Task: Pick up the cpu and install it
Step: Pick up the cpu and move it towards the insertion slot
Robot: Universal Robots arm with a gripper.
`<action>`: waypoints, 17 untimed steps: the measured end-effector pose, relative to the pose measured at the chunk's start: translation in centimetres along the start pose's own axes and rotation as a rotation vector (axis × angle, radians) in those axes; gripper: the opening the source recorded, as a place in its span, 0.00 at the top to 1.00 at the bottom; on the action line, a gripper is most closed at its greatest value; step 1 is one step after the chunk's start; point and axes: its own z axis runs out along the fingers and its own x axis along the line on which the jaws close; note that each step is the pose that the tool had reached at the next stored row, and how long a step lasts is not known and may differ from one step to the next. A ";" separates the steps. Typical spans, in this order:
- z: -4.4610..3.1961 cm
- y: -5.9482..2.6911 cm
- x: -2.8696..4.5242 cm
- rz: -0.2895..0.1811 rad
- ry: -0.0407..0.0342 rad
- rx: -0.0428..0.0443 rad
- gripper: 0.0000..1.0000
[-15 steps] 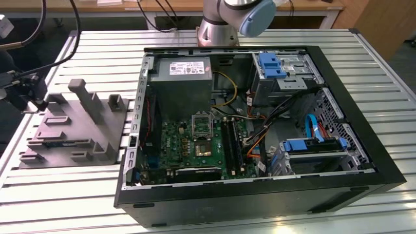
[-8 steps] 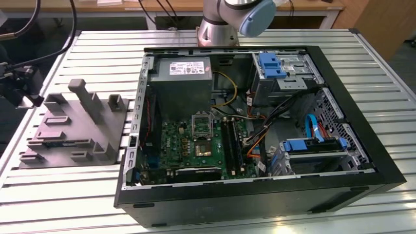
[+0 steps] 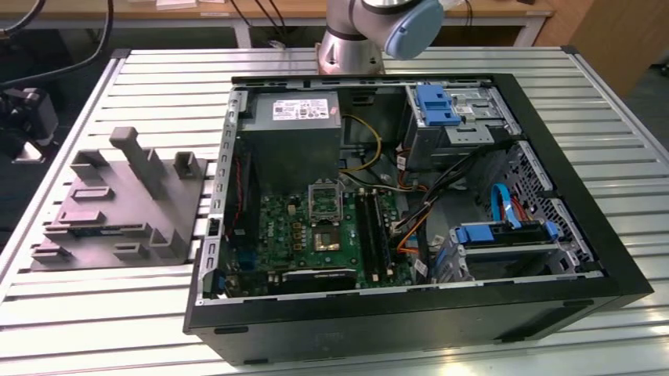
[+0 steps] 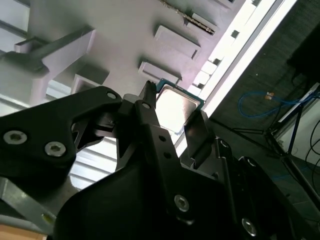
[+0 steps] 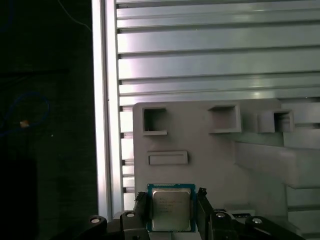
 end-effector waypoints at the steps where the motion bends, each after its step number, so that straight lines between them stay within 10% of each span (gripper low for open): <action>1: -0.37 0.02 0.00 0.000 0.0001 0.0000 0.53; 17: -6.17 0.42 0.00 0.000 0.0000 0.0002 0.53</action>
